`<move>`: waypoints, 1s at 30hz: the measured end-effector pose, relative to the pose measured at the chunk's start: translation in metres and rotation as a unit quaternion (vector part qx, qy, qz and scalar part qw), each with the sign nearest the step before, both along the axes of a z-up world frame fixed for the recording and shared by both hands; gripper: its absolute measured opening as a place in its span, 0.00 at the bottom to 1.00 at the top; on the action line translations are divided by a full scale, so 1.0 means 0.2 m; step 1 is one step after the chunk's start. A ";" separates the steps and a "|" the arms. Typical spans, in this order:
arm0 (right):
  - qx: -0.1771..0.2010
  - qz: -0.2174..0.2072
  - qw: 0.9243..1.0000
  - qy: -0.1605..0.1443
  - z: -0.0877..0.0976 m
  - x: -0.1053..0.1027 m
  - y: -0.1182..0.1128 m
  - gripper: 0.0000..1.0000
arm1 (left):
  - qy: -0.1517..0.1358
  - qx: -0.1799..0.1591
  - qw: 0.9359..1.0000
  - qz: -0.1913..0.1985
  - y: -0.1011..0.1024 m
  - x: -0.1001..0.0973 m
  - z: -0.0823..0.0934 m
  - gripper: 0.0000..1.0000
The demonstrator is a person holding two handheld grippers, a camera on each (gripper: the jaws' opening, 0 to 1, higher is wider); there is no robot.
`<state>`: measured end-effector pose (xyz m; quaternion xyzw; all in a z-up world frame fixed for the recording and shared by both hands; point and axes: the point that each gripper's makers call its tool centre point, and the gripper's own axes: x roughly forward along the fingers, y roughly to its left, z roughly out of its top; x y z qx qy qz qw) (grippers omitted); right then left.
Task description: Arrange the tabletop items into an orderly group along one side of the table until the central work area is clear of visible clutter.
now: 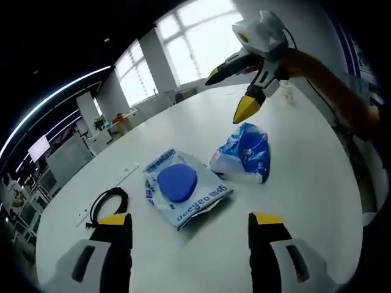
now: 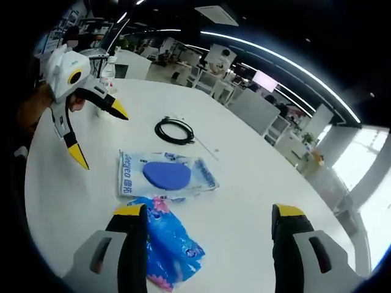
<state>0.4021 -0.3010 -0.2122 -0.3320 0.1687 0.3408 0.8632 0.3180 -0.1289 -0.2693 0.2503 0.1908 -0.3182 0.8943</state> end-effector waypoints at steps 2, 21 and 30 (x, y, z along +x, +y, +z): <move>-0.002 -0.004 1.000 0.001 0.00 0.02 0.00 0.78 | 0.001 -0.009 1.000 0.005 0.00 0.00 0.00 0.73; 0.000 -0.005 1.000 0.025 -0.13 0.26 0.10 0.70 | 0.027 -0.044 0.999 -0.006 -0.06 0.04 -0.09 0.65; 0.006 -0.003 0.999 0.036 -0.19 0.33 0.14 0.65 | 0.056 -0.072 0.996 0.014 -0.06 -0.01 -0.14 0.61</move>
